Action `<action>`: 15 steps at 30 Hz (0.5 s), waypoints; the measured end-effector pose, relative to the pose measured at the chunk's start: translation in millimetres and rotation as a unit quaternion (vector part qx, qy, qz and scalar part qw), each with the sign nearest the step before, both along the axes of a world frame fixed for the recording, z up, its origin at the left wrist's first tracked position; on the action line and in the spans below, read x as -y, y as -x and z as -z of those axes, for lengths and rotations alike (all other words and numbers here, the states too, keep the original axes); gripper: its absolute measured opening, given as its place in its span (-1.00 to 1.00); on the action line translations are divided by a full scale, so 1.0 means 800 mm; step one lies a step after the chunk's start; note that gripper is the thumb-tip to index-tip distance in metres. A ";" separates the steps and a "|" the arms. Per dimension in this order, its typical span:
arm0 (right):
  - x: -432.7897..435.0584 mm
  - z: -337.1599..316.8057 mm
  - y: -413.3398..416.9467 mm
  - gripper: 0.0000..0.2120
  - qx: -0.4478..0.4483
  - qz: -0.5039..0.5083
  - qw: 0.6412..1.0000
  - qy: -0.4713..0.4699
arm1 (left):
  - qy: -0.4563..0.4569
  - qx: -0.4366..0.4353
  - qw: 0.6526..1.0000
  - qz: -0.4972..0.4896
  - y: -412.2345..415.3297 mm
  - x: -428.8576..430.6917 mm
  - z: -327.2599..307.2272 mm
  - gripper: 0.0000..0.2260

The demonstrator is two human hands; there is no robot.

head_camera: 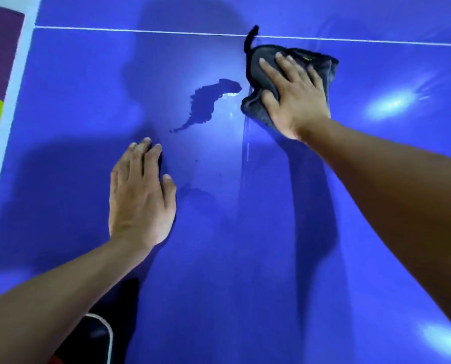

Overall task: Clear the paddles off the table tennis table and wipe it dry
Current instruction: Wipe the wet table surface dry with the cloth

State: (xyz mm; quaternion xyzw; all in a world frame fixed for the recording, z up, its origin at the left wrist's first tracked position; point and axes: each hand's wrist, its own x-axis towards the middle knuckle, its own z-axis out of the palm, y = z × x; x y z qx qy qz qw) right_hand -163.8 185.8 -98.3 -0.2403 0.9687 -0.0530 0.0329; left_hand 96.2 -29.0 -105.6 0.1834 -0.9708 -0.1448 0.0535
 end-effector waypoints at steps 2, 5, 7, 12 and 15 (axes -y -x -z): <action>0.016 -0.004 0.028 -0.39 0.000 0.020 1.000 0.008 | -0.001 0.002 1.000 -0.006 -0.001 0.000 0.000 -0.57; 0.032 -0.006 0.058 -0.39 0.000 0.052 0.999 0.005 | -0.001 0.009 1.000 -0.003 0.000 -0.002 -0.001 -0.53; 0.037 -0.005 0.064 -0.40 0.003 0.045 0.999 -0.003 | 0.005 0.008 1.000 -0.008 -0.001 -0.002 0.001 -0.53; 0.046 -0.006 0.051 -0.42 0.006 0.007 1.000 -0.011 | 0.005 -0.002 1.000 -0.002 -0.001 -0.002 0.002 -0.53; 0.085 -0.005 0.016 -0.42 0.006 -0.063 0.998 0.000 | 0.003 -0.006 1.000 0.001 -0.001 -0.001 0.004 -0.58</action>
